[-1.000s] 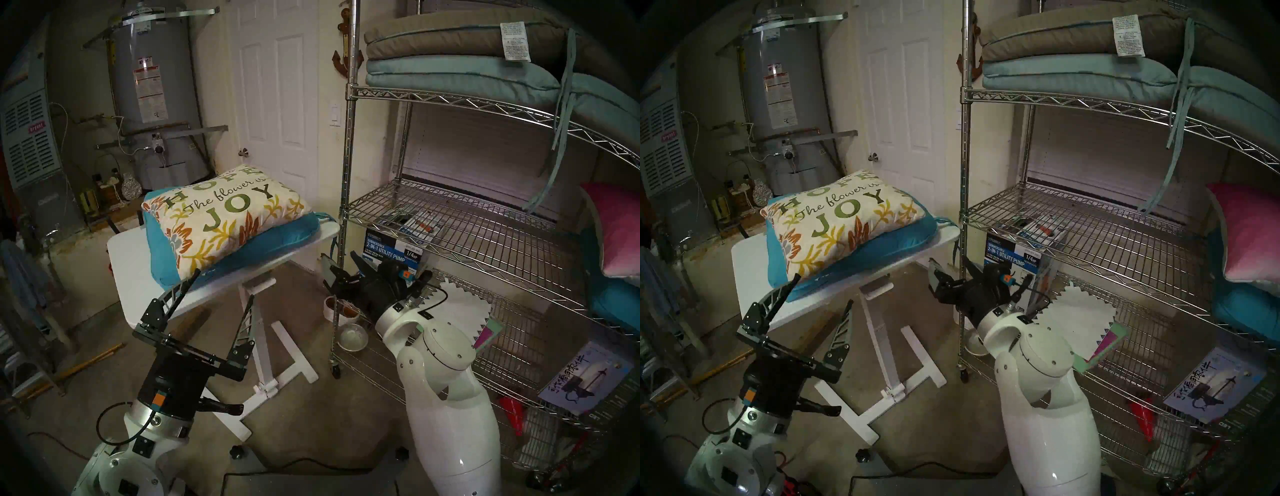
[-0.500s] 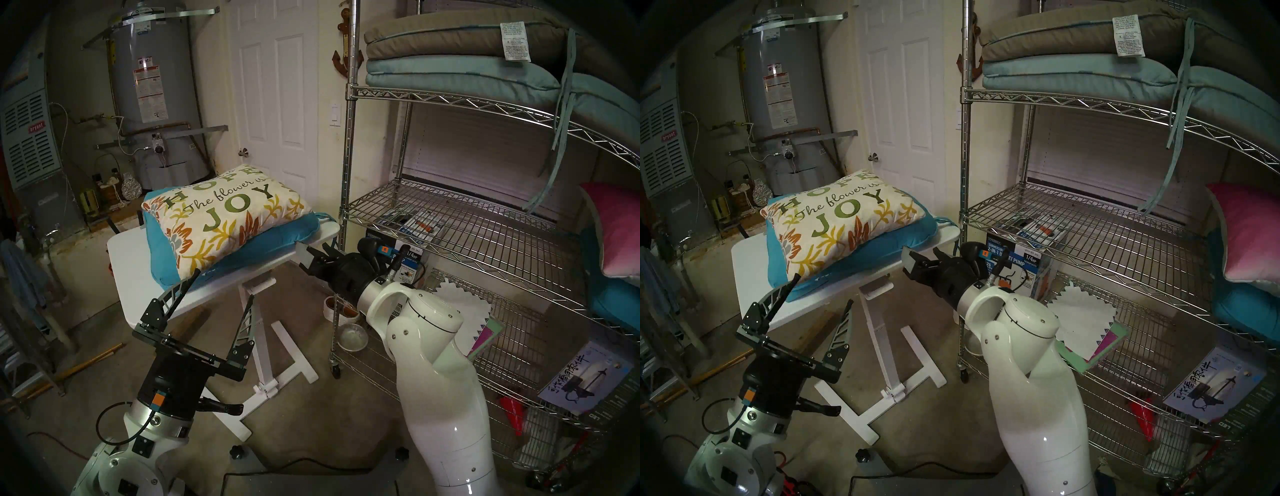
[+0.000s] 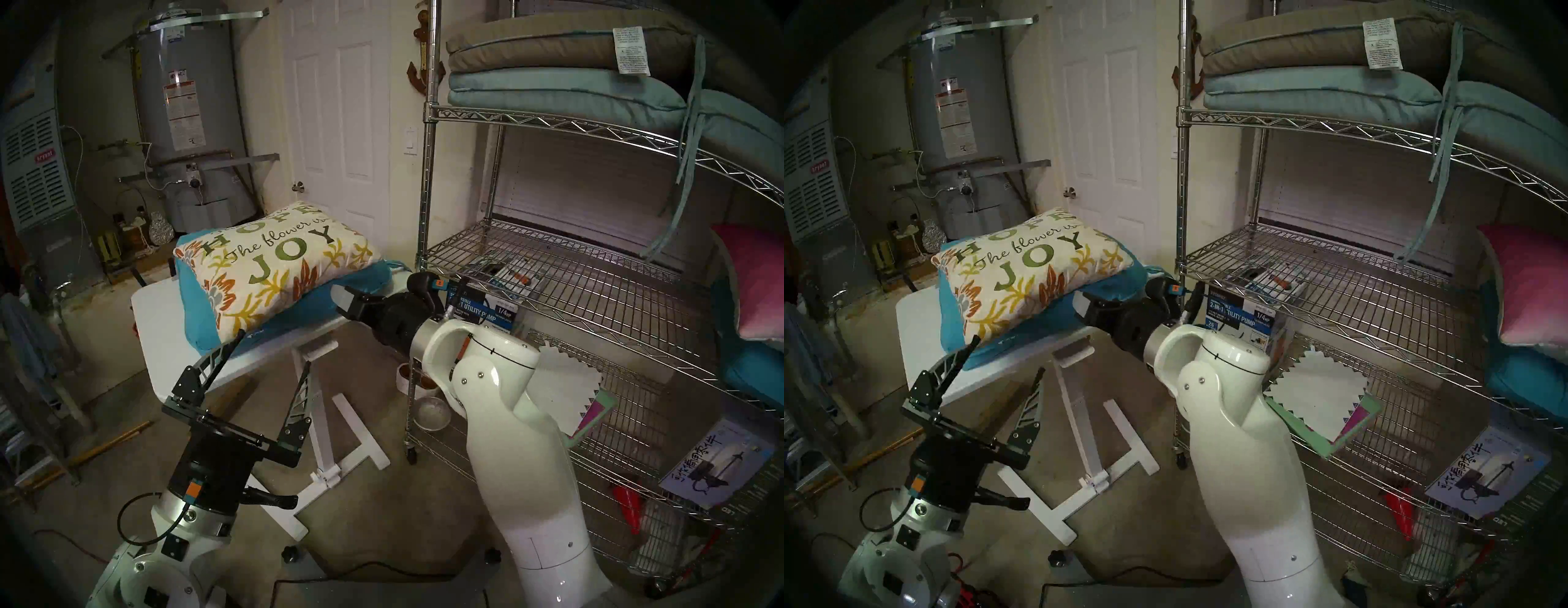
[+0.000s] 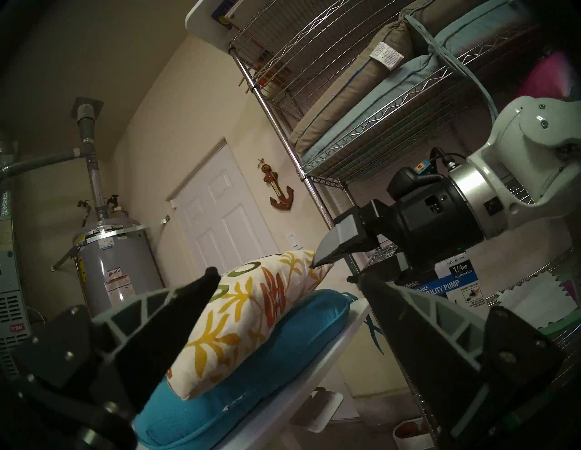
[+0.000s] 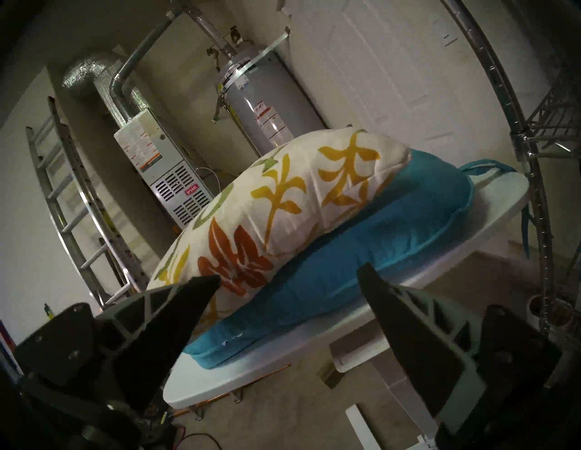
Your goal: Put cushion on the shelf
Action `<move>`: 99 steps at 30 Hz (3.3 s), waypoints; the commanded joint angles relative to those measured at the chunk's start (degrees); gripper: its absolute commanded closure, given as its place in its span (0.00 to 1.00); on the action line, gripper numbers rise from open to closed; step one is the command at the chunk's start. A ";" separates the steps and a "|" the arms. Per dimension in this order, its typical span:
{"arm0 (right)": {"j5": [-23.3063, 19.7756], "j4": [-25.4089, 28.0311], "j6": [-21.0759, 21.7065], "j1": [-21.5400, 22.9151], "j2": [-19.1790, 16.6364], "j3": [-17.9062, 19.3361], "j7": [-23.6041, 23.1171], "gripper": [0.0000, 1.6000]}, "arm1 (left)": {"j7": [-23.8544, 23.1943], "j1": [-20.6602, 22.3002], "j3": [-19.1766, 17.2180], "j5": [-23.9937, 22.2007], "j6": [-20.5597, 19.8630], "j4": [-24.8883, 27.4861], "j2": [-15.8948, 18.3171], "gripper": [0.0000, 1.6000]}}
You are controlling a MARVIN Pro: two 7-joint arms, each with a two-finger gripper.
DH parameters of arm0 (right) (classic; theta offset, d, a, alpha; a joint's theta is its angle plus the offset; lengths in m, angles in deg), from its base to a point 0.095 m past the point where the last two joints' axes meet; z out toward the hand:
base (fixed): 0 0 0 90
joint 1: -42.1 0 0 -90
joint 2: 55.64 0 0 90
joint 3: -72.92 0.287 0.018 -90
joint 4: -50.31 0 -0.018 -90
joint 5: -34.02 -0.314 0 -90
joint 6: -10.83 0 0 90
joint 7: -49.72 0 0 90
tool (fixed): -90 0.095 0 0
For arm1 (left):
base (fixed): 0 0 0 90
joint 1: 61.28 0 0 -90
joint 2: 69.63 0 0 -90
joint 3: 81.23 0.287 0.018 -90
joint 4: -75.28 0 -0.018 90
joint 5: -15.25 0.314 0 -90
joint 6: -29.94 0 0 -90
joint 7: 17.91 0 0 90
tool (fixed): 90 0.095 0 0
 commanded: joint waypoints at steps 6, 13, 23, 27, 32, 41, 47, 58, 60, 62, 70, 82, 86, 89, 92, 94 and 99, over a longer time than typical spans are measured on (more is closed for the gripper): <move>-10.15 -3.18 1.99 9.14 3.88 -2.80 6.80 0.00 | 0.14 0.11 0.05 0.12 0.22 1.64 0.10 0.00; -15.78 -6.74 2.14 13.02 6.20 -4.38 11.24 0.00 | 0.21 0.10 0.04 0.10 0.21 1.64 0.23 0.00; -23.62 -12.57 0.36 17.17 9.38 -6.13 18.53 0.00 | 0.36 0.08 0.06 0.08 0.23 1.64 0.39 0.00; -27.26 -15.00 -1.18 18.33 10.41 -6.35 21.46 0.00 | 0.43 0.07 0.07 0.09 0.25 1.64 0.46 0.00; -31.50 -17.20 -3.34 19.37 11.45 -6.47 25.38 0.00 | 0.53 0.07 0.09 0.12 0.27 1.64 0.52 0.00; -37.43 -21.38 -8.47 21.04 13.24 -5.20 31.86 0.00 | 0.73 0.06 0.15 0.23 0.32 1.64 0.61 0.00; -36.13 -23.44 -10.40 22.18 14.20 -5.20 34.83 0.00 | 0.86 0.05 0.19 0.33 0.33 1.64 0.64 0.00; -32.13 -18.56 -11.83 19.81 10.07 -5.42 36.97 1.00 | 1.16 0.04 0.32 0.57 0.31 1.64 0.73 0.00; -31.61 -17.48 -11.76 19.39 9.10 -5.20 37.28 1.00 | 1.21 0.03 0.34 0.61 0.30 1.64 0.75 0.00; -30.96 -16.34 -11.68 19.05 7.94 -5.00 37.26 1.00 | 1.25 0.03 0.36 0.64 0.29 1.64 0.77 0.00; -30.55 -13.44 -11.27 17.33 5.12 -2.58 37.41 1.00 | 1.40 0.02 0.42 0.75 0.26 1.64 0.83 0.00; -29.57 -9.33 -10.08 15.70 1.27 -0.39 36.38 1.00 | 1.68 0.01 0.55 0.92 0.24 1.64 0.92 0.00; -29.10 -8.85 -9.82 15.99 0.26 0.51 35.92 1.00 | 1.73 0.01 0.57 0.95 0.23 1.64 0.95 0.00; -28.74 -8.54 -9.42 16.42 -0.54 1.39 35.47 1.00 | 1.79 0.00 0.59 0.98 0.22 1.64 0.98 0.00; -28.45 -8.55 -8.73 17.08 -1.46 2.68 35.04 1.00 | 1.86 0.00 0.62 1.02 0.21 1.64 1.02 0.00; -28.23 -8.59 -8.46 17.34 -1.98 3.25 34.77 1.00 | 1.89 0.00 0.63 1.04 0.21 1.64 1.03 0.00; -27.86 -8.83 -7.75 17.60 -3.16 4.47 34.29 1.00 | 1.96 -0.01 0.65 1.07 0.20 1.64 1.07 0.00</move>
